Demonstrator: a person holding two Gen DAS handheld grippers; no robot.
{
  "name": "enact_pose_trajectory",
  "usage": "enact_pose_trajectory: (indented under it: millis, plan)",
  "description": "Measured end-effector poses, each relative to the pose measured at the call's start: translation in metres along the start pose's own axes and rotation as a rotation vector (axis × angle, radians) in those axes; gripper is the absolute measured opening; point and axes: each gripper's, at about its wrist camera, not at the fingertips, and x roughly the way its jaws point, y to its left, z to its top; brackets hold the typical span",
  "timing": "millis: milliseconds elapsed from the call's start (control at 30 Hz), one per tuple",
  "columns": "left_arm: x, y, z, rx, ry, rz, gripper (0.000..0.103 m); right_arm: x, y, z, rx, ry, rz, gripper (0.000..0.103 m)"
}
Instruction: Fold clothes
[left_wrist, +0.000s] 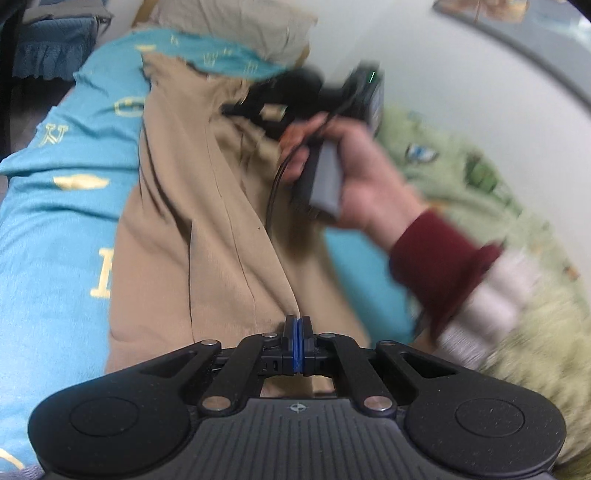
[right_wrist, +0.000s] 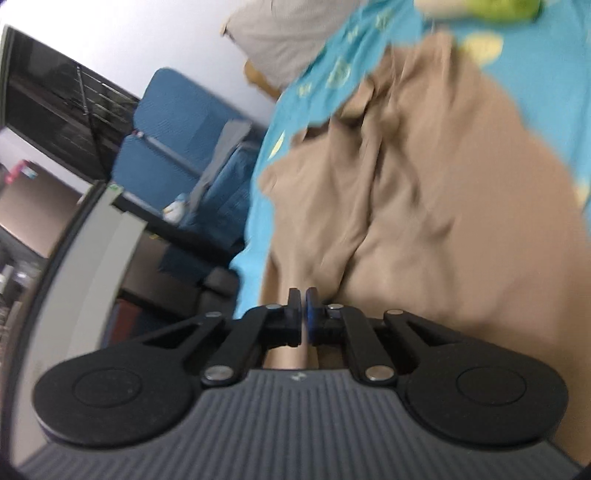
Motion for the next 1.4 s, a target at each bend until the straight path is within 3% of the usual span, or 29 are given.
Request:
enact_pose_trajectory:
  millis: [133, 400, 567, 600, 700, 733, 933, 1200, 1367, 1400]
  plan:
    - [0.009, 0.002, -0.002, 0.005, 0.048, 0.045, 0.001, -0.007, -0.005, 0.005, -0.002, -0.008, -0.06, 0.005]
    - [0.004, 0.003, -0.001, 0.001, 0.016, 0.015, 0.001, -0.029, 0.002, 0.005, -0.016, 0.018, -0.072, 0.008]
    - [-0.015, 0.005, -0.002, -0.042, -0.084, -0.004, 0.0, -0.039, 0.003, 0.004, -0.01, 0.043, -0.065, 0.011]
    - [-0.019, 0.005, -0.002, -0.05, -0.104, -0.008, 0.0, -0.038, 0.0, 0.001, 0.006, 0.058, -0.05, 0.017]
    - [-0.027, 0.002, -0.003, -0.053, -0.141, 0.002, 0.0, -0.036, -0.009, -0.006, 0.054, 0.102, -0.006, 0.06]
    - [-0.027, 0.0, -0.003, -0.043, -0.14, 0.01, 0.0, -0.035, -0.012, -0.008, 0.069, 0.106, 0.01, 0.062]
    - [-0.018, -0.004, -0.001, -0.032, -0.093, 0.034, 0.0, -0.014, -0.025, -0.009, 0.166, 0.083, 0.139, 0.061]
    - [-0.013, 0.021, 0.008, -0.149, -0.114, -0.074, 0.003, 0.033, -0.034, 0.006, 0.178, 0.076, 0.111, 0.058]
    - [-0.007, 0.03, 0.012, -0.194, -0.1, -0.096, 0.003, 0.061, -0.034, 0.011, 0.148, 0.08, 0.094, 0.037]
    - [-0.005, 0.031, 0.013, -0.201, -0.095, -0.098, 0.003, 0.065, -0.033, 0.012, 0.129, 0.08, 0.077, 0.028]
